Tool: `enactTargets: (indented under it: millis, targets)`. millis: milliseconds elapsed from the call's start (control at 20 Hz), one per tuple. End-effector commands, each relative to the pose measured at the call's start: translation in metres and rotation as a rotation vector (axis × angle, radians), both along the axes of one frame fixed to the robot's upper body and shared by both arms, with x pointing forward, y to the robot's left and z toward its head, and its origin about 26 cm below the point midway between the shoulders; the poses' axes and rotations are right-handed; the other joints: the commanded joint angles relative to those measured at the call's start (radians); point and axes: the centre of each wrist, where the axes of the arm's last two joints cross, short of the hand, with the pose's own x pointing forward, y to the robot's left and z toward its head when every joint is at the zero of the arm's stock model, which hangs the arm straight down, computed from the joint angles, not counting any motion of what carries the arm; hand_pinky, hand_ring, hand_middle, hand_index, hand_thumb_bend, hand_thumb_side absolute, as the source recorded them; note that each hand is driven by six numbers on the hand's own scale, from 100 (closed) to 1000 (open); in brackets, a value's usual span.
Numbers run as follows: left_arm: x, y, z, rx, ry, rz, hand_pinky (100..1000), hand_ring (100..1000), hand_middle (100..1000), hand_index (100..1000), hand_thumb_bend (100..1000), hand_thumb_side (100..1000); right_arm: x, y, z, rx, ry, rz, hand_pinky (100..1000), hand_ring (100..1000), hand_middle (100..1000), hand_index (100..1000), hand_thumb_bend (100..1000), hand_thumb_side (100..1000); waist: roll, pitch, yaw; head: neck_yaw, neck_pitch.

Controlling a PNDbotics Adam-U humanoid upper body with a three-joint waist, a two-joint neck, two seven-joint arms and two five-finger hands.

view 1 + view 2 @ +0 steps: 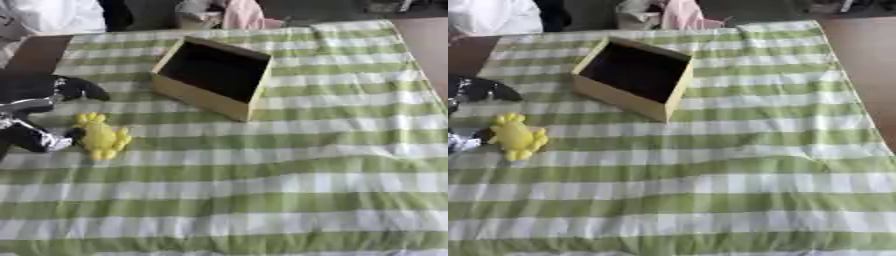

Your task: Pick up objects on the table and place them in the box.

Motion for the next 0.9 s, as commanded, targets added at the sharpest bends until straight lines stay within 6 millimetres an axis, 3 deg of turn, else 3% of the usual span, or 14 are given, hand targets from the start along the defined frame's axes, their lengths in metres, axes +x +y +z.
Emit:
enactTargets:
  millis: [50, 200, 300, 350, 450, 550, 650, 900]
  targets:
    - [-0.002, 0.013, 0.017, 0.046, -0.029, 0.01, 790, 882, 888, 989, 164, 170, -0.001, 0.0, 0.008, -0.018, -0.024, 0.009, 662, 729, 736, 777, 100, 689, 0.001, -0.01, 0.0, 0.0, 0.004]
    - [-0.001, 0.013, 0.016, 0.064, -0.031, 0.004, 790, 882, 888, 991, 186, 246, -0.001, 0.0, 0.008, -0.017, -0.023, 0.01, 662, 729, 736, 777, 100, 690, 0.001, -0.01, -0.002, -0.001, 0.004]
    - [0.0, 0.014, 0.017, 0.07, -0.048, 0.007, 790, 879, 888, 992, 234, 517, -0.001, 0.0, 0.008, -0.016, -0.021, 0.011, 661, 729, 736, 777, 100, 691, 0.001, -0.01, -0.004, -0.002, 0.003]
    - [0.001, 0.014, 0.018, 0.076, -0.06, 0.009, 798, 885, 893, 994, 294, 556, -0.001, 0.0, 0.007, -0.015, -0.021, 0.012, 661, 729, 736, 777, 100, 691, 0.001, -0.01, -0.004, -0.002, 0.003]
    - [0.003, 0.015, 0.018, 0.103, -0.089, 0.011, 798, 885, 895, 995, 340, 526, -0.001, 0.0, 0.007, -0.013, -0.02, 0.013, 661, 729, 736, 777, 100, 692, 0.001, -0.008, -0.006, -0.003, 0.004]
    - [0.005, 0.015, 0.015, 0.133, -0.109, 0.009, 791, 880, 894, 994, 343, 415, -0.001, 0.0, 0.007, -0.012, -0.019, 0.013, 660, 729, 736, 777, 100, 693, 0.002, -0.006, -0.007, -0.004, 0.005]
    - [0.006, 0.015, 0.011, 0.159, -0.114, 0.001, 792, 880, 896, 994, 341, 360, -0.001, 0.0, 0.007, -0.01, -0.019, 0.015, 660, 729, 736, 777, 100, 693, 0.002, -0.004, -0.008, -0.004, 0.006]
    - [0.011, 0.015, 0.0, 0.204, -0.091, -0.018, 788, 876, 897, 995, 333, 304, -0.001, 0.001, 0.007, -0.006, -0.021, 0.018, 660, 729, 736, 778, 100, 693, 0.001, -0.002, -0.012, -0.002, 0.004]
